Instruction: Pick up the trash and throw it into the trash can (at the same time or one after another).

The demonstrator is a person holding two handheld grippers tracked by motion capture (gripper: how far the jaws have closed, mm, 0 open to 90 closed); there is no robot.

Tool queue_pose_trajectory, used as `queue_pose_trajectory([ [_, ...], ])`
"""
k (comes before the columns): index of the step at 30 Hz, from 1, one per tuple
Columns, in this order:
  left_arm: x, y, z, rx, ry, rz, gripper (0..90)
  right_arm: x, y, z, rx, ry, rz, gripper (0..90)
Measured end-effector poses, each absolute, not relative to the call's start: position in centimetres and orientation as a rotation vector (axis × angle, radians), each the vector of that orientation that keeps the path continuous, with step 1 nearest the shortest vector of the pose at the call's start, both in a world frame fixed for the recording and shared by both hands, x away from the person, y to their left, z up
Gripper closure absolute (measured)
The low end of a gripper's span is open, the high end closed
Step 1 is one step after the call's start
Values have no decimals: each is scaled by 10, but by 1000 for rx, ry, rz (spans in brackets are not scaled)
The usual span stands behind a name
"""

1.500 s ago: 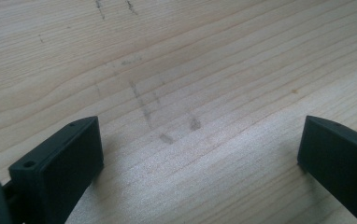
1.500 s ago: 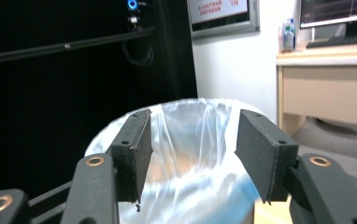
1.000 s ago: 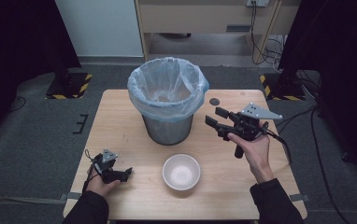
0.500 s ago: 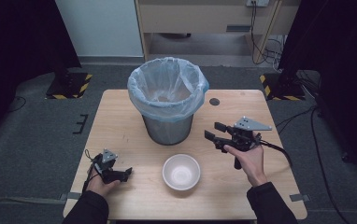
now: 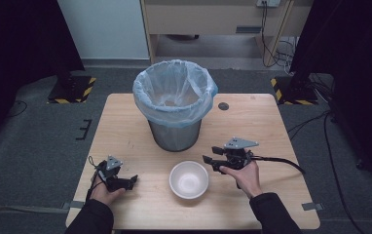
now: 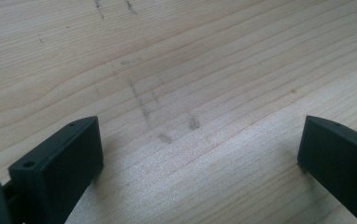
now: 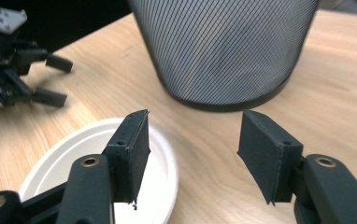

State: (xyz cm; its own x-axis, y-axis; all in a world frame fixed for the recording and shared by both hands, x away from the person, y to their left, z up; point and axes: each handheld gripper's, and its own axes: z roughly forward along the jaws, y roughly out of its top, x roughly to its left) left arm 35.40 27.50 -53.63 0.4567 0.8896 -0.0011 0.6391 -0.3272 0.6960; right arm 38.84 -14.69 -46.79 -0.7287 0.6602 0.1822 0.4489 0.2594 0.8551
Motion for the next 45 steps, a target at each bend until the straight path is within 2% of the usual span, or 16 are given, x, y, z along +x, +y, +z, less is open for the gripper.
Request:
queue_pose_trajectory([
  [5, 354, 275, -536, 2078, 1269, 513, 0, 387, -140, -479, 1040, 2361, 1421, 461],
  [9, 354, 275, -536, 2078, 1269, 513, 0, 387, -133, -491, 1045, 2420, 1396, 517],
  [19, 354, 275, -536, 2078, 1270, 513, 0, 391, -123, -506, 1075, 2500, 1338, 556],
  [24, 354, 275, -536, 2078, 1270, 513, 0, 392, -120, -513, 1085, 2545, 1302, 613],
  [28, 354, 275, -536, 2078, 1269, 513, 0, 392, -120, -514, 1094, 2565, 1280, 657],
  [30, 354, 275, -536, 2078, 1270, 513, 0, 391, -119, -516, 1100, 2583, 1270, 717],
  [32, 354, 275, -536, 2078, 1270, 513, 0, 391, -119, -515, 1103, 2585, 1269, 730],
  [33, 354, 275, -536, 2078, 1269, 513, 0, 390, -119, -514, 1118, 2584, 1268, 775],
  [45, 354, 275, -536, 2078, 1269, 513, 0, 391, -128, -492, 1136, 2523, 1386, 830],
])
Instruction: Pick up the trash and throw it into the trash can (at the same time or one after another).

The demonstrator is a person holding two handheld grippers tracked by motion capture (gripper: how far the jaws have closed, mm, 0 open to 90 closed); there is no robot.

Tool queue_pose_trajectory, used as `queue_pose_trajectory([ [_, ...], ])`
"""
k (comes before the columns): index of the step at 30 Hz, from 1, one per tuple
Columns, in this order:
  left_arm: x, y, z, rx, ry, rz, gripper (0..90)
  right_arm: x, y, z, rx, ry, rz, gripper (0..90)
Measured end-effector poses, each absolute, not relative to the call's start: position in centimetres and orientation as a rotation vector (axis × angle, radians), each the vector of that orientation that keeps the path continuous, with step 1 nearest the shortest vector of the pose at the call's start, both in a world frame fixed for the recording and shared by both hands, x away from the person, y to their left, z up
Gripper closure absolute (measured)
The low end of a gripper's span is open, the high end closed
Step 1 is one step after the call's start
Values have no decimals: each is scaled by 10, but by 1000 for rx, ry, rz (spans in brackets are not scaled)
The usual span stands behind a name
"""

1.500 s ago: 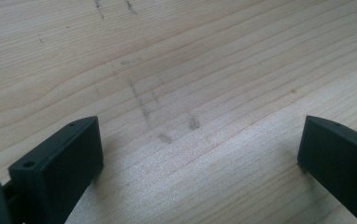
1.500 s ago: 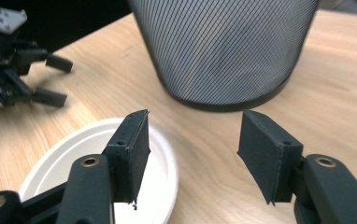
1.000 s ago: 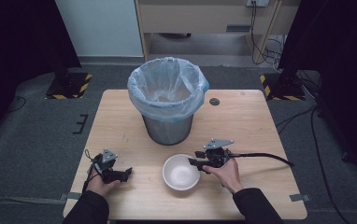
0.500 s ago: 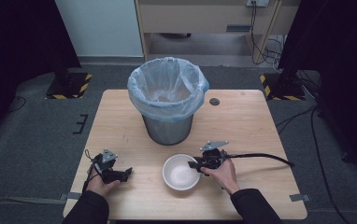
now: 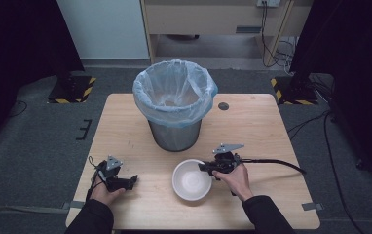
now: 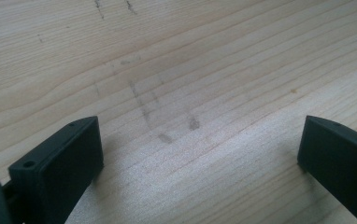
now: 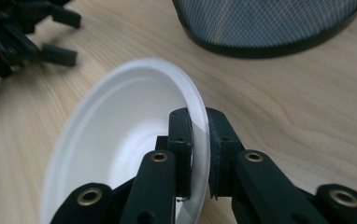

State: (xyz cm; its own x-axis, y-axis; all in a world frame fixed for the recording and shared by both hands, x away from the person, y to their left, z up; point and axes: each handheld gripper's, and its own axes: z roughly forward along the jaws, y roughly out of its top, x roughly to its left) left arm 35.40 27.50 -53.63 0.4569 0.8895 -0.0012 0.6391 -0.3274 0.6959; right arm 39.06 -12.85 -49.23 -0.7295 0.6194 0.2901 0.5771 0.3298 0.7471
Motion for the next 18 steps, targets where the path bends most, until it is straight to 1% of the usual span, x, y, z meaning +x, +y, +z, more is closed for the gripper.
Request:
queue_pose_trajectory([
  [10, 354, 275, -536, 2078, 1270, 513, 0, 389, -156, -450, 1124, 2363, 1552, 834],
  [18, 354, 275, -536, 2078, 1270, 513, 0, 386, -175, -427, 1118, 2263, 1666, 834],
])
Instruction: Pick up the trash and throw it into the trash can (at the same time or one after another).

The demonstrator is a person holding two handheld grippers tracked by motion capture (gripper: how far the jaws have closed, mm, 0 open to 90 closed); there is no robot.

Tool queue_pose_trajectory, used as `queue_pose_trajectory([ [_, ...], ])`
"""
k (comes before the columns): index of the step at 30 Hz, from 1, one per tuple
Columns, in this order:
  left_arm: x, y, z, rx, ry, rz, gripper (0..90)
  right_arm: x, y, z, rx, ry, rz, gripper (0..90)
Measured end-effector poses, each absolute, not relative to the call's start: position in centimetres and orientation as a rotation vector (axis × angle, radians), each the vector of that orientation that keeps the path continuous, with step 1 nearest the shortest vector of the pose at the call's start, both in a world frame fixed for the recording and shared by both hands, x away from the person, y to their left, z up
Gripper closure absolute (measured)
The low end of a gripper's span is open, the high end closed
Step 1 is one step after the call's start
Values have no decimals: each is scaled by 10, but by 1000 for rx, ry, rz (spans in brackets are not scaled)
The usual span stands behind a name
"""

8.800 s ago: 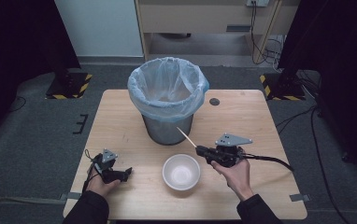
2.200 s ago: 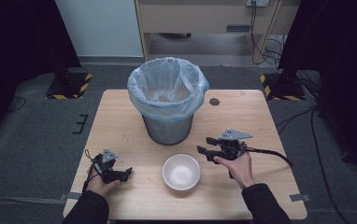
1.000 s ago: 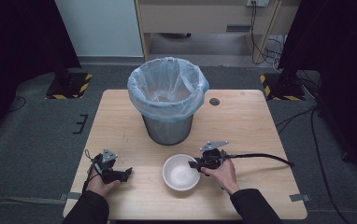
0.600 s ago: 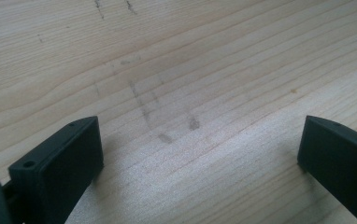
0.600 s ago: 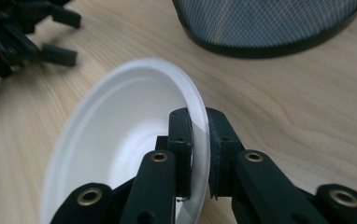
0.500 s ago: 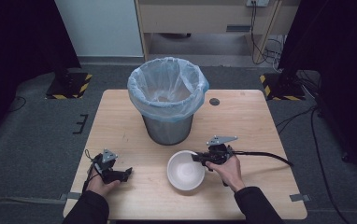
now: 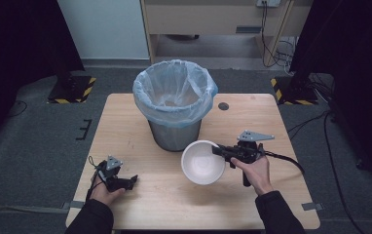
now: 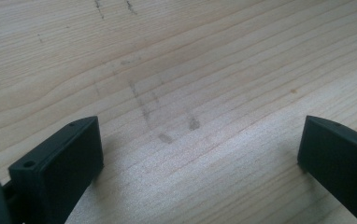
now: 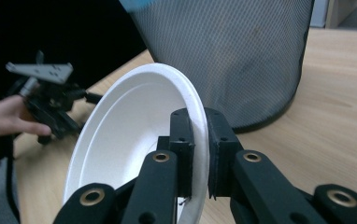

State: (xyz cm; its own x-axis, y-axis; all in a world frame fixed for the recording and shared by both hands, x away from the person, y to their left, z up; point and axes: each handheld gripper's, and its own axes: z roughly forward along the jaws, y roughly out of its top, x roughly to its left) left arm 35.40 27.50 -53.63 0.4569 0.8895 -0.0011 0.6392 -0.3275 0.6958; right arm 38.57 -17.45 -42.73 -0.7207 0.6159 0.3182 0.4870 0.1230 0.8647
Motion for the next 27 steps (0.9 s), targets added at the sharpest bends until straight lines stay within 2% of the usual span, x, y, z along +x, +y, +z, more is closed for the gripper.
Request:
queue_pose_trajectory([
  [27, 354, 275, -536, 2078, 1269, 513, 0, 370, -192, -336, 1004, 1868, 2019, 834],
])
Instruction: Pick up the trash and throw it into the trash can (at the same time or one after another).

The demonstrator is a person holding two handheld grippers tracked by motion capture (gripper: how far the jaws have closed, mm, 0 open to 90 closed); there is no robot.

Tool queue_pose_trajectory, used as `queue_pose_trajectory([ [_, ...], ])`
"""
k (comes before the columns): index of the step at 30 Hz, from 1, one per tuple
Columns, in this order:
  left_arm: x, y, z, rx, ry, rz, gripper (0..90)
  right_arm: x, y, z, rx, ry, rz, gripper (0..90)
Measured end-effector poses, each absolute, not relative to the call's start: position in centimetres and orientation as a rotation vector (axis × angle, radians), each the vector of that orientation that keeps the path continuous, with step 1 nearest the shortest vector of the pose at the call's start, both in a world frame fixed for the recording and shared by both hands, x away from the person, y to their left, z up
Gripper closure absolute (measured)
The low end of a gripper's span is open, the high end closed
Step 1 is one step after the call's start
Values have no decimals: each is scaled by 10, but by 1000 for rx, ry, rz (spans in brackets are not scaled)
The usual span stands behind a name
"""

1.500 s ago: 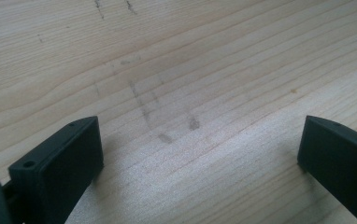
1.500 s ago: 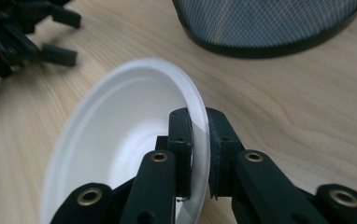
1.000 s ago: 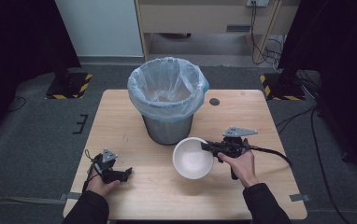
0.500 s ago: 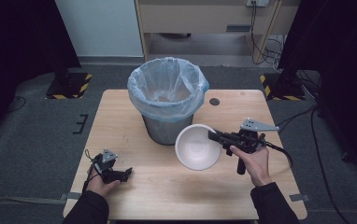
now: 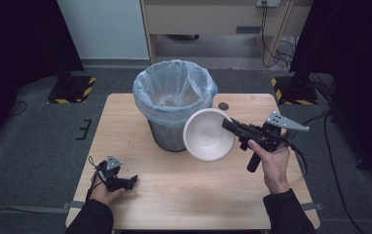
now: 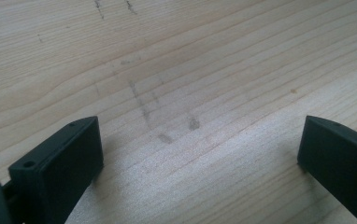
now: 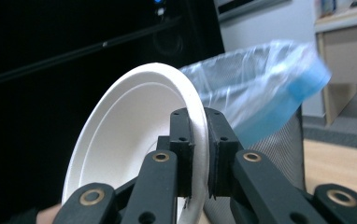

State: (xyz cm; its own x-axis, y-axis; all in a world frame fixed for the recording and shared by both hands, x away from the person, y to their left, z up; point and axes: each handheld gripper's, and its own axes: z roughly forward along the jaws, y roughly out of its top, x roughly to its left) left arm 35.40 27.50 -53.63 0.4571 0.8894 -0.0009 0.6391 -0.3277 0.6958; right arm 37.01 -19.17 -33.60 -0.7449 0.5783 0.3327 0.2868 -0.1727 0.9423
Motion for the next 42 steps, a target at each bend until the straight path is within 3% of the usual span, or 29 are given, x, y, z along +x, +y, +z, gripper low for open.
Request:
queue_pose_trajectory([
  [21, 354, 275, -536, 2078, 1270, 513, 0, 411, -177, -273, 1032, 1575, 2001, 834],
  [42, 354, 275, -536, 2078, 1269, 514, 0, 462, -133, -257, 1069, 1500, 1941, 833],
])
